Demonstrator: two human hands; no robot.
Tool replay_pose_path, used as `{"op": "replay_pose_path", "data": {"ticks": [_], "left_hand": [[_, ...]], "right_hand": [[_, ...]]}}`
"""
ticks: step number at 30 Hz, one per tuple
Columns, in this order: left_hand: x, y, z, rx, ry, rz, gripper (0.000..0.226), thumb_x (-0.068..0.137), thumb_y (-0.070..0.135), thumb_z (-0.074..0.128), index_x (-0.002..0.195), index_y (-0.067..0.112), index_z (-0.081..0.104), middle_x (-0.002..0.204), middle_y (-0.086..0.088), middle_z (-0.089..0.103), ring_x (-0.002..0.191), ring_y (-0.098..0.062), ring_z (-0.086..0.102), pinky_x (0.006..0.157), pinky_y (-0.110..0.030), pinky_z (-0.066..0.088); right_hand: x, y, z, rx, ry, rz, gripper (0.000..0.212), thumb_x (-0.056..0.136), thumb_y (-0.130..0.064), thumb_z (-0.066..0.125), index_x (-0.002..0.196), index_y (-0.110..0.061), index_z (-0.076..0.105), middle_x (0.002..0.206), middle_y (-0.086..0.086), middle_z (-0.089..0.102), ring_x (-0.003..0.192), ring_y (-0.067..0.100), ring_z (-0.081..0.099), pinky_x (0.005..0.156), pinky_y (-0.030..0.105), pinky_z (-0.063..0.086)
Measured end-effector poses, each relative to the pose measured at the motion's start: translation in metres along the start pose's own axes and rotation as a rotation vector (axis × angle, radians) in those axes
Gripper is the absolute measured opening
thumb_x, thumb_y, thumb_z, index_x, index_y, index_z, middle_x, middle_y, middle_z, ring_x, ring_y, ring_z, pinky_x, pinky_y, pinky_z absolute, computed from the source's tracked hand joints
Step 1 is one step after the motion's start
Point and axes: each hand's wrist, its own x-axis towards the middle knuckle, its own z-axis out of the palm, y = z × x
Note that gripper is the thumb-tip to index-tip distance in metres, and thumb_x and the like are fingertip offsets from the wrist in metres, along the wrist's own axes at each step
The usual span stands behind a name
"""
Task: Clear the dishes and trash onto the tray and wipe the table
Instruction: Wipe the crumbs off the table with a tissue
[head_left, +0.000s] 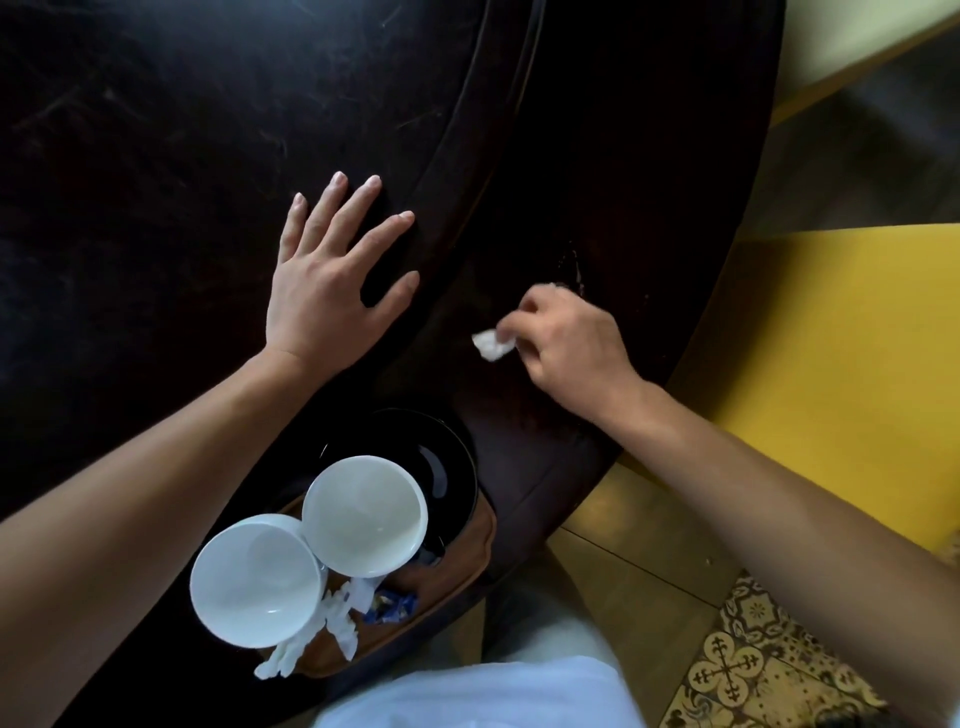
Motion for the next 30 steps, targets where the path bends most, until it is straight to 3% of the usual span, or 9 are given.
{"op": "replay_pose_path", "data": {"ticks": [5,11,16,26,30], "left_hand": [[-0.001,0.000,0.000,-0.006,-0.004,-0.001,0.051,0.102,0.047,0.059,0.148,0.025,0.057,0.167,-0.006,0.037,0.159,-0.030,0.024,0.128,-0.058,0.015],[0.000,0.000,-0.001,-0.005,-0.002,0.003,0.051,0.103,0.047,0.059,0.149,0.025,0.056,0.167,-0.006,0.037,0.159,-0.030,0.024,0.128,-0.057,0.014],[0.000,0.000,-0.001,-0.007,-0.011,-0.004,0.051,0.103,0.047,0.059,0.149,0.025,0.056,0.167,-0.005,0.036,0.159,-0.029,0.023,0.129,-0.057,0.013],[0.001,-0.001,0.001,-0.007,-0.003,0.001,0.051,0.103,0.048,0.058,0.148,0.024,0.058,0.166,-0.006,0.038,0.158,-0.031,0.025,0.128,-0.058,0.015],[0.000,-0.001,0.001,-0.010,0.007,0.003,0.051,0.103,0.047,0.059,0.147,0.023,0.058,0.166,-0.007,0.038,0.158,-0.031,0.025,0.128,-0.058,0.016]], "right_hand": [[-0.029,0.019,-0.016,0.035,-0.052,-0.010,0.026,0.087,-0.029,0.050,0.090,-0.024,0.076,0.091,-0.001,0.063,0.079,0.024,0.061,0.061,0.038,0.054],[0.040,0.057,-0.050,0.050,0.188,0.268,0.021,0.091,-0.024,0.061,0.105,-0.025,0.075,0.096,0.000,0.064,0.087,0.017,0.063,0.071,0.028,0.044],[0.074,0.068,-0.045,-0.077,0.072,0.247,0.027,0.097,-0.022,0.055,0.117,-0.026,0.072,0.108,0.002,0.065,0.102,0.023,0.061,0.078,0.033,0.045],[-0.029,0.042,-0.027,-0.085,-0.037,0.101,0.019,0.089,-0.014,0.069,0.106,-0.021,0.074,0.094,0.003,0.062,0.082,0.025,0.061,0.061,0.033,0.050],[-0.024,0.046,-0.032,-0.015,-0.001,0.092,0.017,0.087,-0.017,0.067,0.101,-0.021,0.076,0.093,0.001,0.064,0.083,0.024,0.062,0.065,0.038,0.054]]}}
